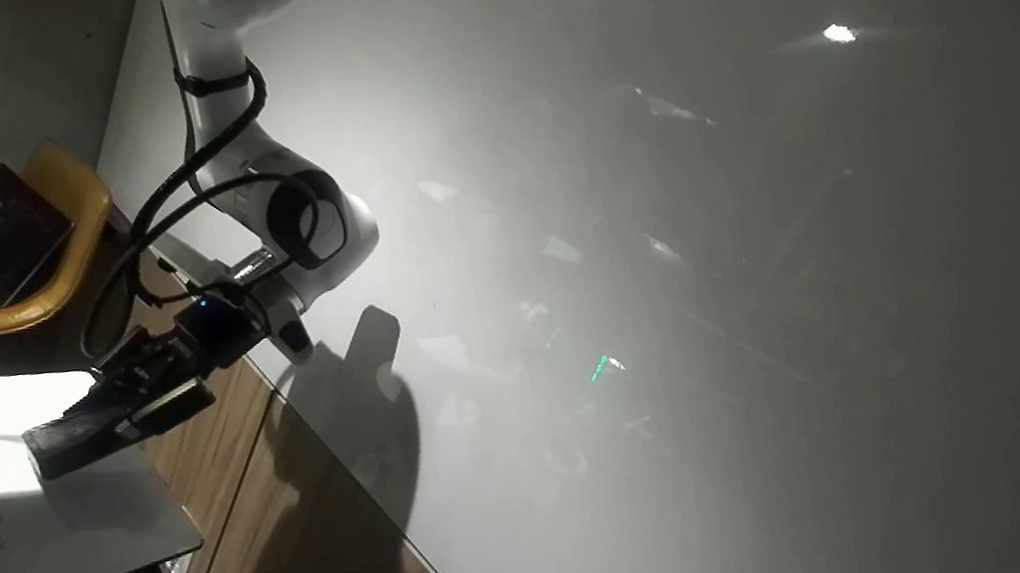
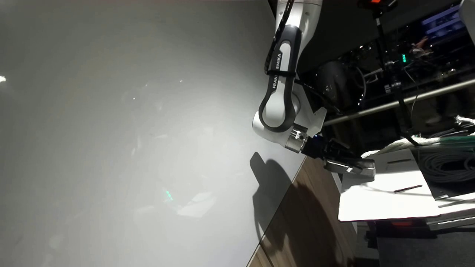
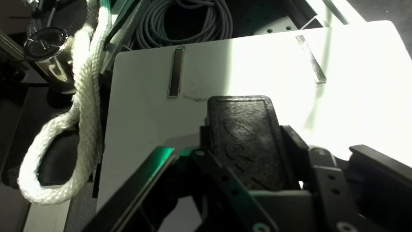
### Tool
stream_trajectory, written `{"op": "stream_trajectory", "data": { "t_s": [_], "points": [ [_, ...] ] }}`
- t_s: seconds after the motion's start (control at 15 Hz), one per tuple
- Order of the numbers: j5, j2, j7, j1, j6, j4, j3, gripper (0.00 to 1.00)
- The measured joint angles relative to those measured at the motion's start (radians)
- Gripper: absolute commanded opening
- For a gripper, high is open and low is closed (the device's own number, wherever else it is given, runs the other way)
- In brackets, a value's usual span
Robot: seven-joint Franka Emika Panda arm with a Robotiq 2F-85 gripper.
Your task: Use the duster to erase the markings on the whiteboard
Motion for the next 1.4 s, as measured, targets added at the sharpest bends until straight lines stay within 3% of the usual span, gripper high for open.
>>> {"op": "stream_trajectory", "data": {
  "t_s": [0.6,0.67,0.73,0.8,0.93,1.07,1.4],
  "points": [
    [0.012,0.048,-0.053,0.0,-0.034,0.031,0.001,0.29],
    [0.013,0.051,-0.059,0.0,-0.034,0.031,0.002,0.49],
    [0.013,0.052,-0.065,0.0,-0.034,0.031,0.004,0.6],
    [0.013,0.053,-0.07,0.001,-0.034,0.031,0.006,0.8],
    [0.013,0.053,-0.079,0.002,-0.034,0.031,0.009,0.93],
    [0.013,0.053,-0.085,0.004,-0.034,0.031,0.011,1.0],
    [0.013,0.053,-0.095,0.004,-0.034,0.033,0.014,1.0]
  ]
}}
